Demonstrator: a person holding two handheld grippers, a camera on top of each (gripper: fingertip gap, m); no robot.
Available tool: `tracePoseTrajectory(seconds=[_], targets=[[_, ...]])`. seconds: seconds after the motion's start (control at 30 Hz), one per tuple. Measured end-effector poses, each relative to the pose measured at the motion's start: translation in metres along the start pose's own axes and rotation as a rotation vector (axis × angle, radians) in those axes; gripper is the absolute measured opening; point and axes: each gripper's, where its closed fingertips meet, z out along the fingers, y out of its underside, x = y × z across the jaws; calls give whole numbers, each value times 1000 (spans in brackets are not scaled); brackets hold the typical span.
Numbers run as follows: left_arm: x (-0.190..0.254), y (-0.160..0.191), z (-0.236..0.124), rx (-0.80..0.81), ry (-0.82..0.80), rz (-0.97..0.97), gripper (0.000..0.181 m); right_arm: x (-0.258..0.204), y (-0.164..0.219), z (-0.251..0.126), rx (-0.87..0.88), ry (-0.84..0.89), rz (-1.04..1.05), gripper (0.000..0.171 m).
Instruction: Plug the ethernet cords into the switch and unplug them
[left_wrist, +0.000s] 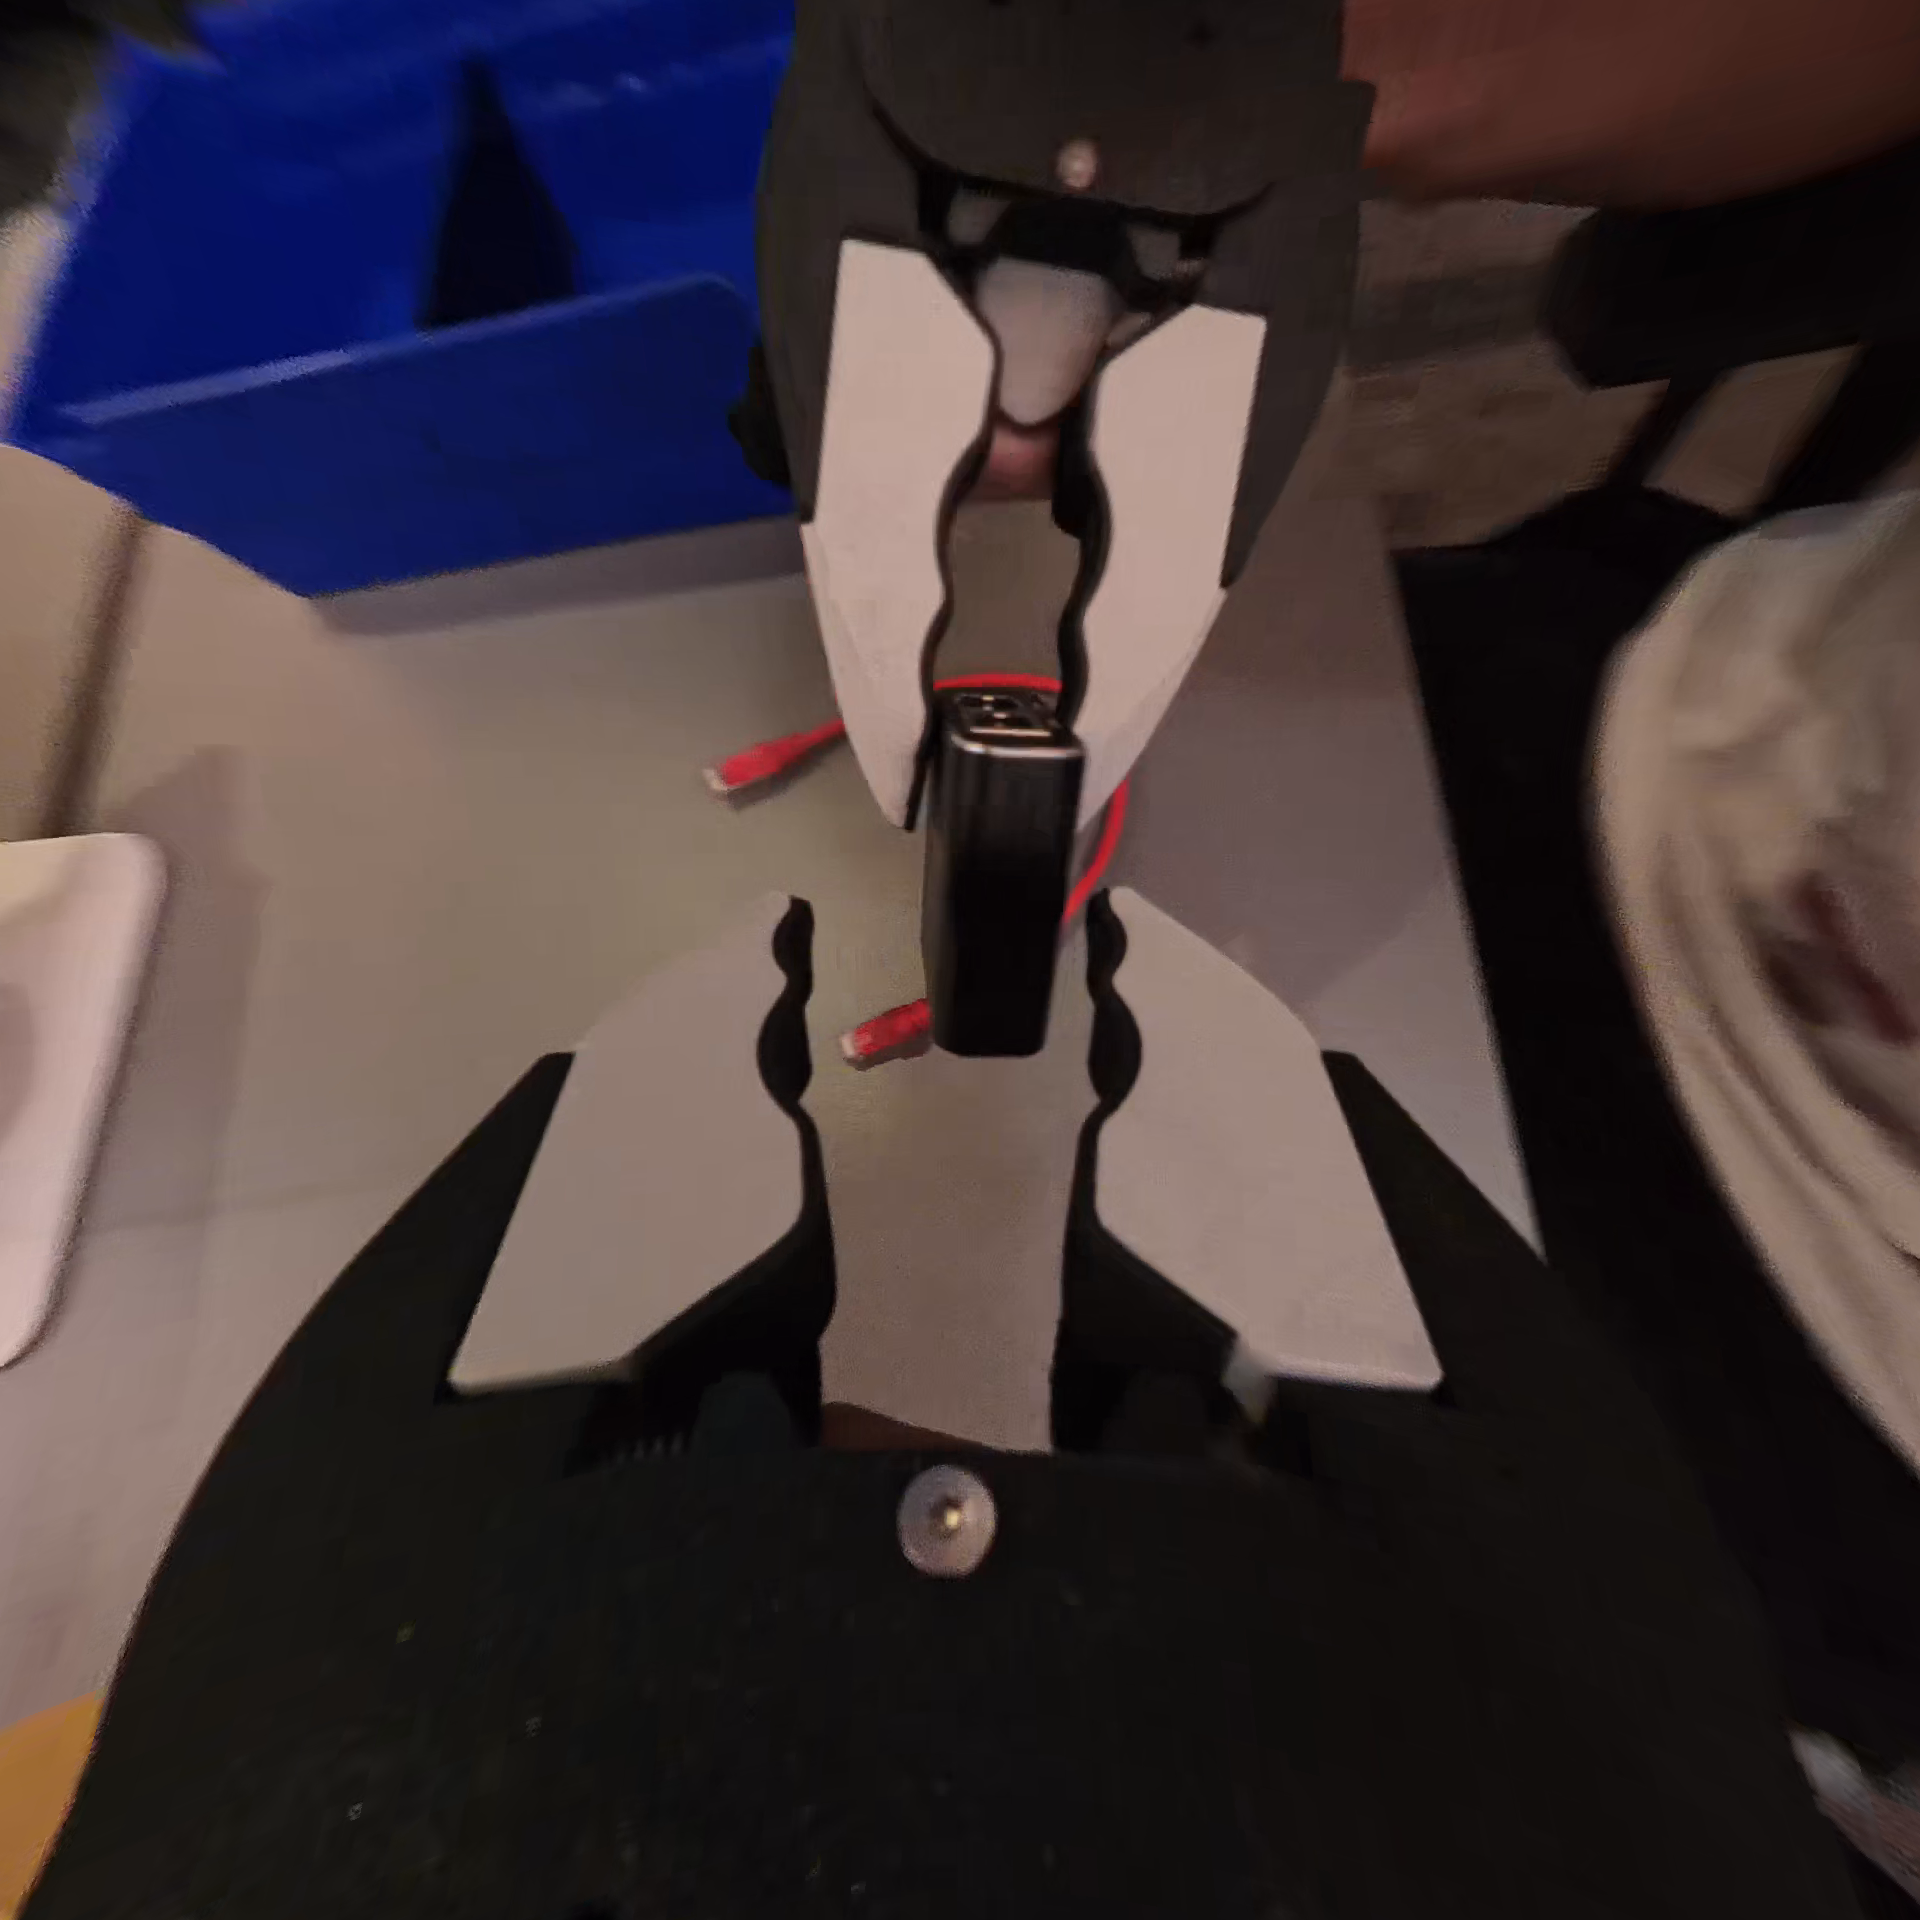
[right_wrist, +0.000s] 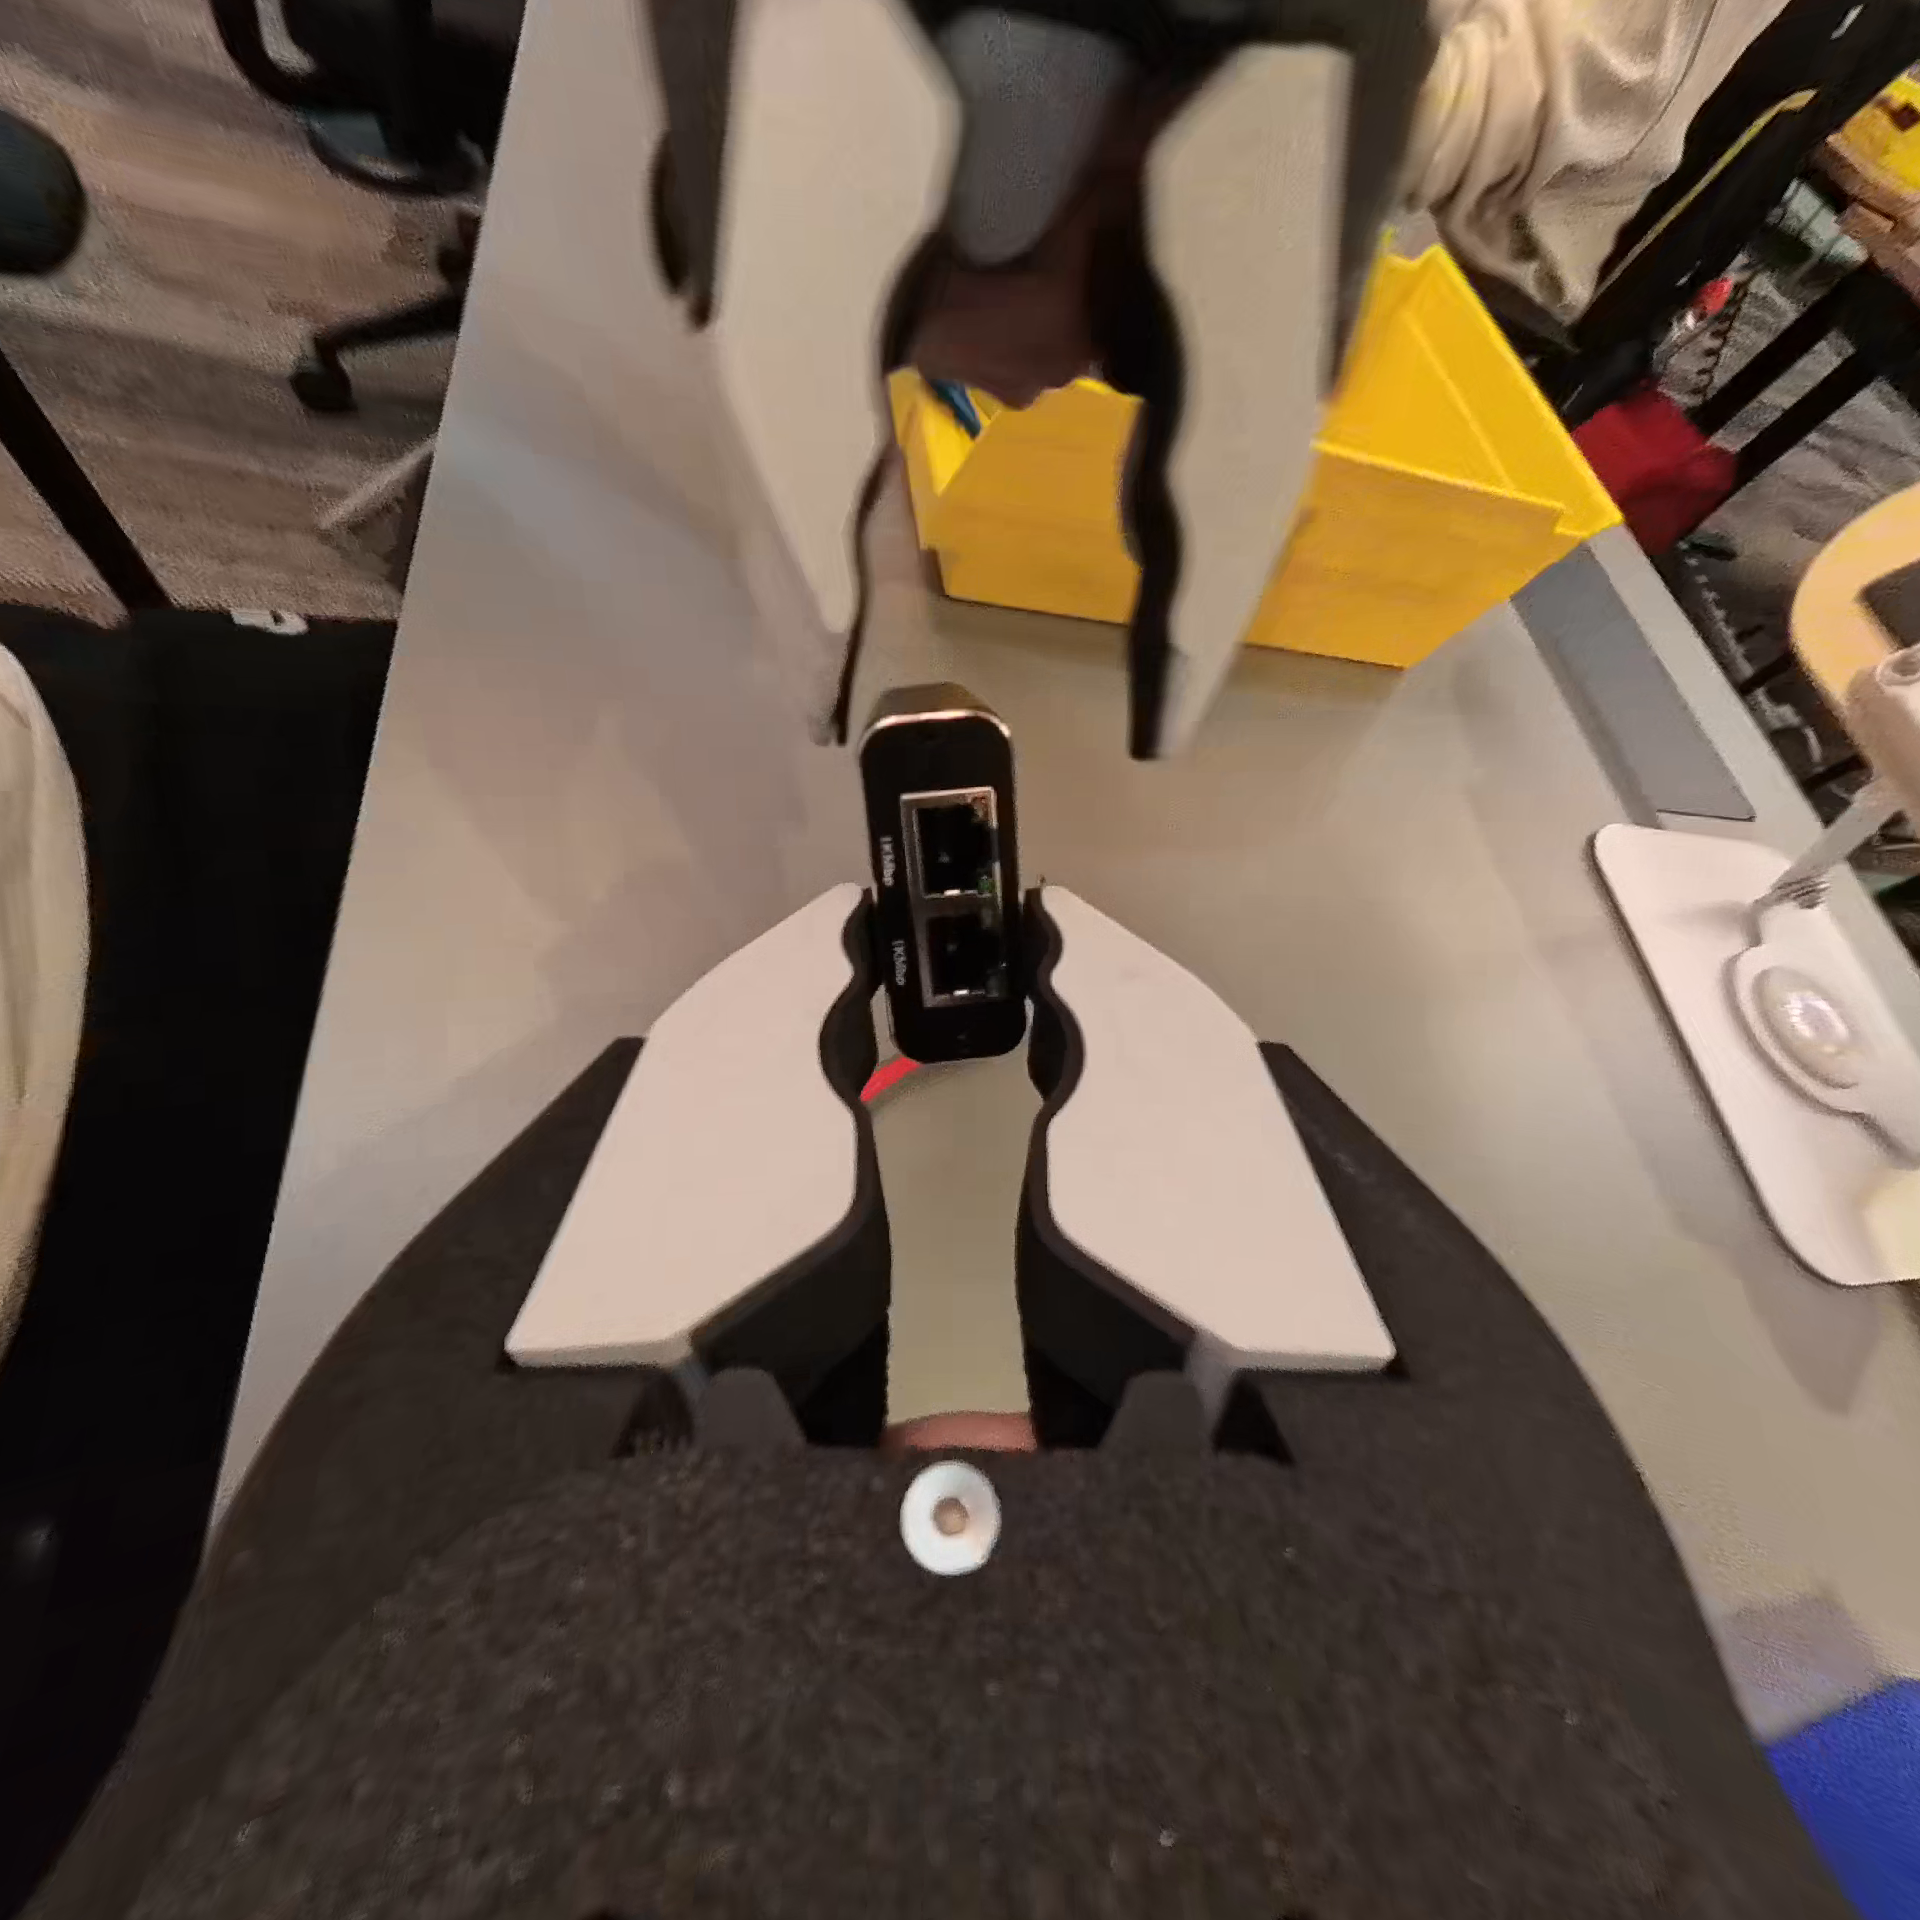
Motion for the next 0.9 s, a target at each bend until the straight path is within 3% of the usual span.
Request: tracePoseTrajectory(seconds=[0.03, 0.1, 0.17, 0.47, 0.6, 0.8, 0.9], targets=[[2, 3, 2, 12, -81, 36, 46, 1, 1, 2, 11, -2, 17, 25], [3, 5, 4, 24, -246, 125, 39, -2, 0, 7, 12, -15, 3, 25], [13, -2, 5, 85, -312, 177, 34, -12, -3, 12, 8, -47, -42, 25], [24, 3, 5, 93, -329, 188, 24, -19, -16, 8, 14, -33, -237, 24], [21, -5, -5, 176, -352, 158, 24, -13, -12, -1, 29, -21, -171, 32], [29, -17, -7, 313, -319, 72, 24, -19, -29, -4, 222, -61, -76, 27], [32, -18, -9, 344, -297, 32, 24, -23, -29, -3, 195, -133, -29, 25]])
